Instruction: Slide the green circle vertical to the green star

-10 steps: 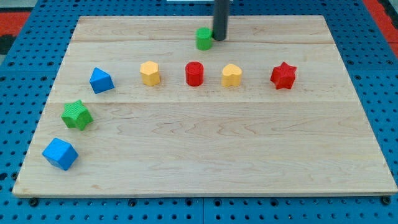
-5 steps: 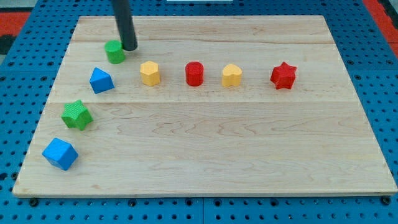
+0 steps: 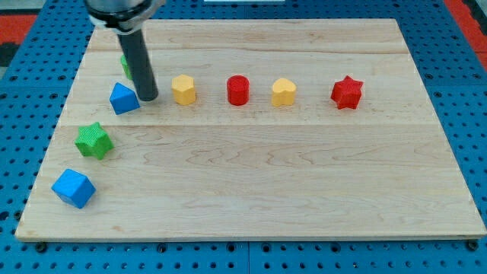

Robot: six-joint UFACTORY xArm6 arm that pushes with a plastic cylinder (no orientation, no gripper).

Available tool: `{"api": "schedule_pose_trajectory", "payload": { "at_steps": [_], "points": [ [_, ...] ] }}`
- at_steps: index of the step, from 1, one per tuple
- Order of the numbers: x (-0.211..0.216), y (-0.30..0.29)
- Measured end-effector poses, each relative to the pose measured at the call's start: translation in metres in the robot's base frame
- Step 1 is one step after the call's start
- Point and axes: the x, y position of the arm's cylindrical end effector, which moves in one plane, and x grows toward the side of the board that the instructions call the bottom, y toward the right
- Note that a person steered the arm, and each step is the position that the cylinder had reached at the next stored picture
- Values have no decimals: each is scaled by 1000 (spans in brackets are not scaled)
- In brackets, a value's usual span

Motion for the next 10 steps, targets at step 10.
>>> {"api": "schedule_pose_trajectory", "payload": {
  "at_steps": [10],
  "points": [
    [-82,-26]
  ]
}}
